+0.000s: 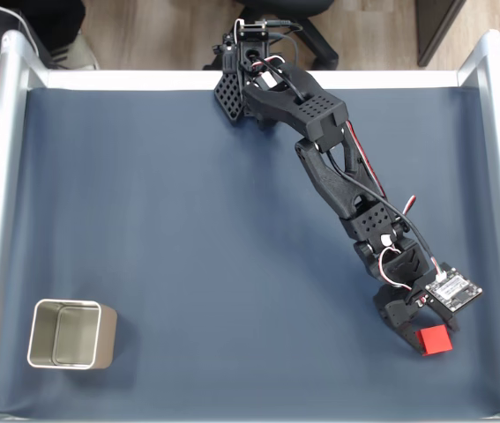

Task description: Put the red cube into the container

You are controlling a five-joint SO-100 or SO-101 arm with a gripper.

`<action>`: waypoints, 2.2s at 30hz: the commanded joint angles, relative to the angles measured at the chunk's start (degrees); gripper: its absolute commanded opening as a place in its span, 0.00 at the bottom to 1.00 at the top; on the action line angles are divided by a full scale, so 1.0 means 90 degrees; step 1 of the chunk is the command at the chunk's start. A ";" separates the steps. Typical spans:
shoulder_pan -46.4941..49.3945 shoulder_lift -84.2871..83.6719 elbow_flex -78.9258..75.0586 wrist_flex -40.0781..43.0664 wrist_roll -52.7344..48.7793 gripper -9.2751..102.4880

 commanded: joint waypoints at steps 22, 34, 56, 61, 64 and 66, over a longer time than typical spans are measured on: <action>0.0176 0.0938 0.0645 0.0107 -0.0205 0.08; 0.0830 0.3818 0.2627 0.1611 -0.0078 0.08; 0.4463 0.6328 0.4229 0.1895 -0.0645 0.08; 0.5098 0.5967 0.3730 0.1797 -0.0645 0.08; 0.5410 0.5723 0.3379 0.1797 -0.0635 0.08; 0.5576 0.5576 0.3145 0.1807 -0.0635 0.08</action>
